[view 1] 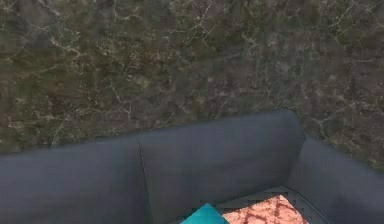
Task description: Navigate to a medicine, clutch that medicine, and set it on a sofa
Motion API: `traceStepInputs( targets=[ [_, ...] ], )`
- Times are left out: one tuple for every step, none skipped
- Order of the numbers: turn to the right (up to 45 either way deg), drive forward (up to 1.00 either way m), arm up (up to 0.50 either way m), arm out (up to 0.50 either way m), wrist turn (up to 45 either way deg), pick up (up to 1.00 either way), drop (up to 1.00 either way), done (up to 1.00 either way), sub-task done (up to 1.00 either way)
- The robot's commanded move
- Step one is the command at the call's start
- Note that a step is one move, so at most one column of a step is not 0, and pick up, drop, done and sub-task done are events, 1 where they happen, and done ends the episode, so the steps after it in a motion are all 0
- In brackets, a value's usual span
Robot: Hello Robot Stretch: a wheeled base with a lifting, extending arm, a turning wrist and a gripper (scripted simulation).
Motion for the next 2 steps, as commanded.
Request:
traceStepInputs(
  targets=[
    [-45.0,0.0,0.0,0.0,0.0,0.0,0.0,0.0,0.0],
    [-45.0,0.0,0.0,0.0,0.0,0.0,0.0,0.0,0.0]
  ],
)
